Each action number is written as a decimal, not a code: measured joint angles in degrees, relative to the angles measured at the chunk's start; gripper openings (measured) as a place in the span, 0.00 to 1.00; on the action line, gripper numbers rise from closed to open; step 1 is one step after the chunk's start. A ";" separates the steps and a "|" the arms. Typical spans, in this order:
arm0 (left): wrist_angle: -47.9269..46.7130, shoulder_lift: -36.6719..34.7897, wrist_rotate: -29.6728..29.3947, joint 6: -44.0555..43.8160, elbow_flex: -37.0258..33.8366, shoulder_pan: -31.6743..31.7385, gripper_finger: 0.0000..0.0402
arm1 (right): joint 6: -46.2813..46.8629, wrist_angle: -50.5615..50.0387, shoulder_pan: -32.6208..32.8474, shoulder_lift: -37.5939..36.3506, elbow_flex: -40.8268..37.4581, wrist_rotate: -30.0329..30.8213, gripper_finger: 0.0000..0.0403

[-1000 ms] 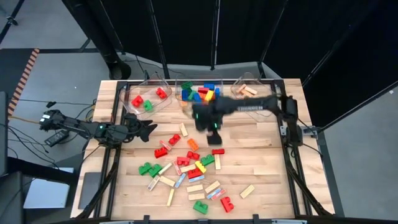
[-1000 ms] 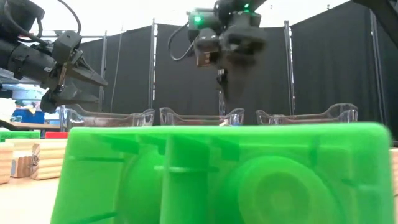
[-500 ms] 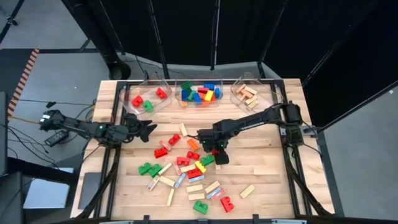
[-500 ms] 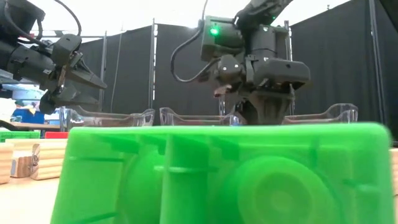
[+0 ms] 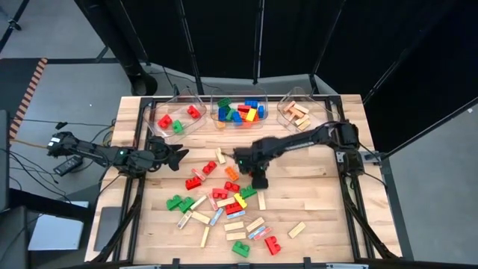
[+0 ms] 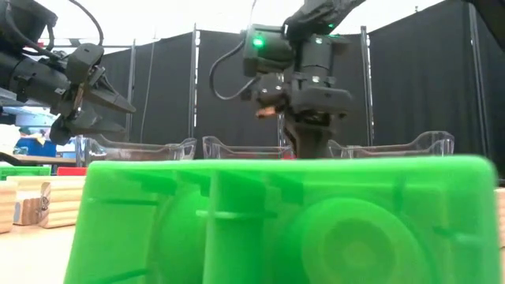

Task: Sort blocks by size
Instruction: Put the large red game piece into the middle transparent bin

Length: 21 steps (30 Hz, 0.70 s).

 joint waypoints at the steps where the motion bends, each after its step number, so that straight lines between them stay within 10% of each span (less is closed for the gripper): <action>1: 0.04 0.00 -0.01 0.00 0.00 0.00 0.67 | -0.92 -1.16 -0.84 0.00 1.33 0.78 0.25; 21: 0.21 0.02 0.02 -1.51 0.00 0.00 0.67 | -7.83 5.55 -27.51 -0.17 18.98 7.17 0.34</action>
